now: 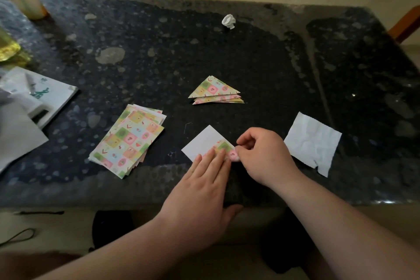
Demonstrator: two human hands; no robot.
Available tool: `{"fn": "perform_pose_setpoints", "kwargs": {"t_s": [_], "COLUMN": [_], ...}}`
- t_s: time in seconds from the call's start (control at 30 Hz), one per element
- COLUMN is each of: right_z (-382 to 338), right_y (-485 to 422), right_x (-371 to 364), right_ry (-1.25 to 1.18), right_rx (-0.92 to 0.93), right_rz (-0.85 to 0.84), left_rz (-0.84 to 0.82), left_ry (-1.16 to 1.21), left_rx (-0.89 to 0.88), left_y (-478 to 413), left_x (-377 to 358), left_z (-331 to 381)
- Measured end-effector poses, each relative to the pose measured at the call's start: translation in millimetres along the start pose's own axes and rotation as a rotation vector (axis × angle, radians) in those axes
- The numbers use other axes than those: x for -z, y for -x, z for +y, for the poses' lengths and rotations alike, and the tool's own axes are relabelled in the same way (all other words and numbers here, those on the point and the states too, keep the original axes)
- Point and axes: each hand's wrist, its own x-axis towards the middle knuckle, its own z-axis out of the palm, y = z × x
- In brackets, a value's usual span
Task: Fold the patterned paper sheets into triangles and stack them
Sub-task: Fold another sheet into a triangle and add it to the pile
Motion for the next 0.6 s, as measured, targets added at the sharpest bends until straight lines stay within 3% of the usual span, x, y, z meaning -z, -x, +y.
{"fn": "perform_pose_setpoints", "kwargs": {"t_s": [0.33, 0.6], "right_z": [0, -1], "right_y": [-1, -13], "right_x": [-1, 38], "right_ry": [-0.022, 0.123], "right_rx": [0.009, -0.098], "right_rz": [-0.005, -0.267], "left_rz": [0.064, 0.077], "left_ry": [0.003, -0.005], "left_rx": [-0.015, -0.008], "left_y": [-1, -1], "left_x": [-2, -5], "left_z": [2, -1]}}
